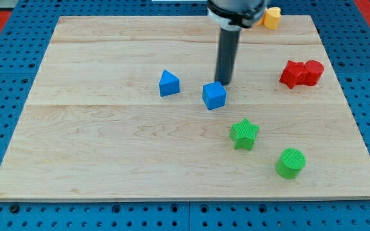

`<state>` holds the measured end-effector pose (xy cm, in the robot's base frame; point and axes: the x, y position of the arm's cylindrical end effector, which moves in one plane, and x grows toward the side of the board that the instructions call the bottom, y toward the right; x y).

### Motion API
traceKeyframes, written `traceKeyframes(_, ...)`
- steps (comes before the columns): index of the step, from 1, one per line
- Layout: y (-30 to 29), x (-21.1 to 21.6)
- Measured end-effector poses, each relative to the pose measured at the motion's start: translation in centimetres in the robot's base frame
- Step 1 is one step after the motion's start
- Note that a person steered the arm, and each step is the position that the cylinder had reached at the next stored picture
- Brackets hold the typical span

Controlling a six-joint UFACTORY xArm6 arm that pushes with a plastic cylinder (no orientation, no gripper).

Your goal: Push the blue cube closer to the blue triangle

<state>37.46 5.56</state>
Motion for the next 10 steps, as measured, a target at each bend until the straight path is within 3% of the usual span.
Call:
traceKeyframes(1,-2.1,-1.1)
traceKeyframes(2,2.6,-4.2)
traceKeyframes(3,7.7,-1.9)
traceKeyframes(5,8.3,11.0)
traceKeyframes(7,4.8,3.3)
traceKeyframes(10,-0.1,6.0)
